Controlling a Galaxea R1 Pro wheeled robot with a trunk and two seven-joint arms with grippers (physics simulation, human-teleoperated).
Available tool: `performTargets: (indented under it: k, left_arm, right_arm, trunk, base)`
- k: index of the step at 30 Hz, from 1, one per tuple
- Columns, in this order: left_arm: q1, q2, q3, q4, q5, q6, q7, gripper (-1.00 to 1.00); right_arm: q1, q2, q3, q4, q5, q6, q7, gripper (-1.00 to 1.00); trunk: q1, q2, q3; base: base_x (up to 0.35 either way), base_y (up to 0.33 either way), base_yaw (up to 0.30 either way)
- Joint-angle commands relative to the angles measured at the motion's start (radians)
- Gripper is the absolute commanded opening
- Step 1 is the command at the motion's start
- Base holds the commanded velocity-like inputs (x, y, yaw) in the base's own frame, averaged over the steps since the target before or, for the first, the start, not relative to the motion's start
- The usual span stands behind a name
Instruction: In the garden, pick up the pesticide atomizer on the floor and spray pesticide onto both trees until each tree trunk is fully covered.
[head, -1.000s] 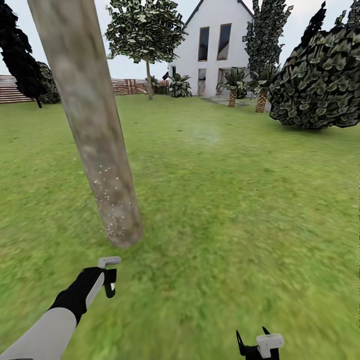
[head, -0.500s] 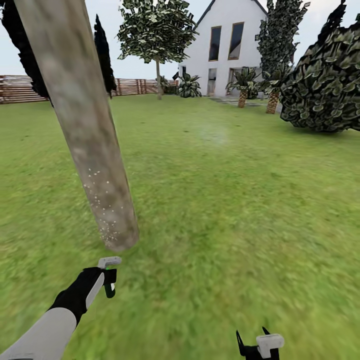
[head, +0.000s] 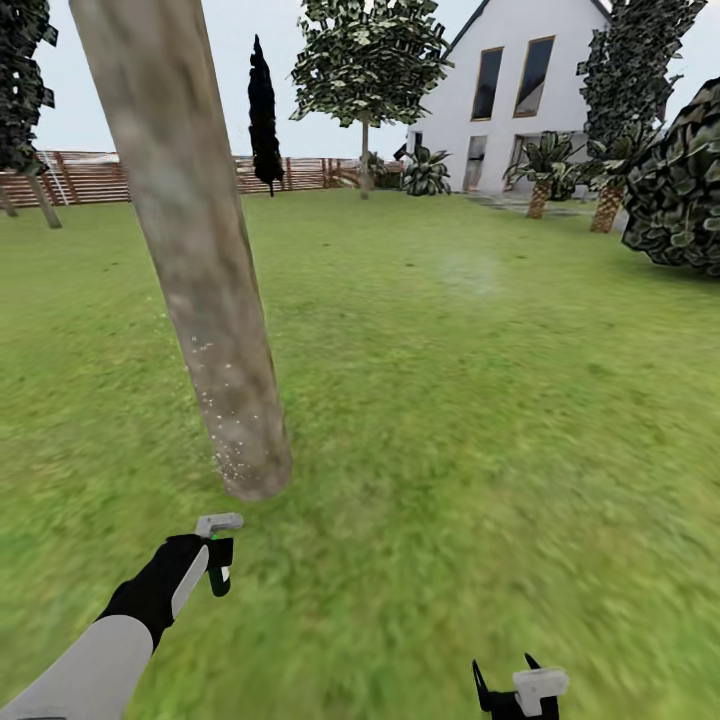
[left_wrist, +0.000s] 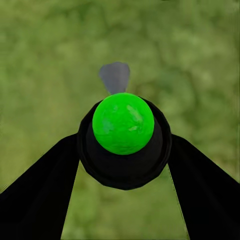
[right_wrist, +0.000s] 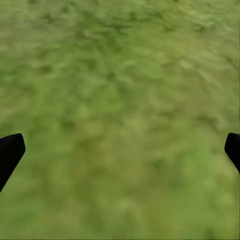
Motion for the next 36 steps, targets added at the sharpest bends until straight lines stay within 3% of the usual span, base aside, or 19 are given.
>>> performTargets:
  k: [1,14,27,36]
  left_arm:
    - [0.000,0.000,0.000,-0.001,0.000,0.000,-0.001,-1.00]
    - [0.000,0.000,0.001,0.000,0.000,0.000,0.000,-1.00]
    - [0.000,0.000,0.001,0.000,0.001,0.000,-0.001,-1.00]
    - [0.000,0.000,0.001,0.000,0.000,0.000,-0.001,-1.00]
  right_arm:
    - [0.000,0.000,0.000,0.000,0.000,0.000,0.000,1.00]
    - [0.000,0.001,0.001,0.000,0.000,0.000,0.000,1.00]
    - [0.000,0.001,0.001,0.000,0.001,0.000,0.000,1.00]
    - [0.000,-0.001,0.000,-0.001,0.001,-0.001,-0.002,1.00]
  trunk:
    - [0.000,0.000,0.000]
    - [0.000,0.000,0.000]
    - [0.000,0.000,0.000]
    - [0.000,0.000,0.000]
  base:
    - [0.116,-0.261,0.087]
    - [0.100,-0.265,0.022]
    - [0.083,-0.270,0.254]
    - [0.092,-0.271,0.031]
